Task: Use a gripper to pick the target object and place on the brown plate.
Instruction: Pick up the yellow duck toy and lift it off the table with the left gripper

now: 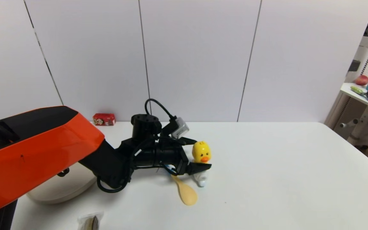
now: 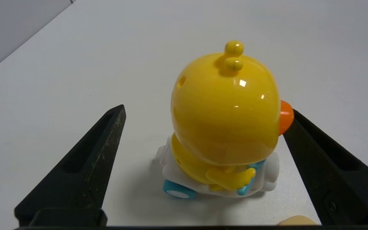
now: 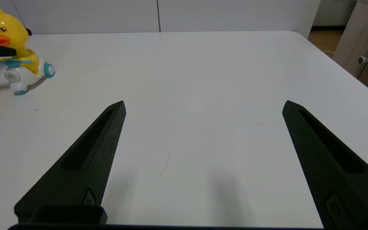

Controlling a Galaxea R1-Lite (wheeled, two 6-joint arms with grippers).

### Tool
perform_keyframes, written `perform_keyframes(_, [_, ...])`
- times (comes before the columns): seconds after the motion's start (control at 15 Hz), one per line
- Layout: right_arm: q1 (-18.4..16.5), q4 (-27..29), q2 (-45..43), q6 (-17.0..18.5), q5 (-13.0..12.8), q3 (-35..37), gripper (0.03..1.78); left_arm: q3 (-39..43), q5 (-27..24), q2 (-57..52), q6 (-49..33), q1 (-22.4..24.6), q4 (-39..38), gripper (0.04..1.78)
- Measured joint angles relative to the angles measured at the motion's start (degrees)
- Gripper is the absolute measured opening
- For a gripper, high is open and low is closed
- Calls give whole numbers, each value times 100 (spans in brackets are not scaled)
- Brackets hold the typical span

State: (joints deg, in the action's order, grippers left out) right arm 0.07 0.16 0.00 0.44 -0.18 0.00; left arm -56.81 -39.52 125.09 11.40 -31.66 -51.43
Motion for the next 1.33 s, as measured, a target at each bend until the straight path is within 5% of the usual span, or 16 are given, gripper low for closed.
perform_keyframes(0.93, [0,2,0,0,0,0,169,-556,11,663,-49,-128,-402,169])
perform_keyframes(1.33, [0,2,0,0,0,0,169,-689,83,717,-46,-127,-429,87])
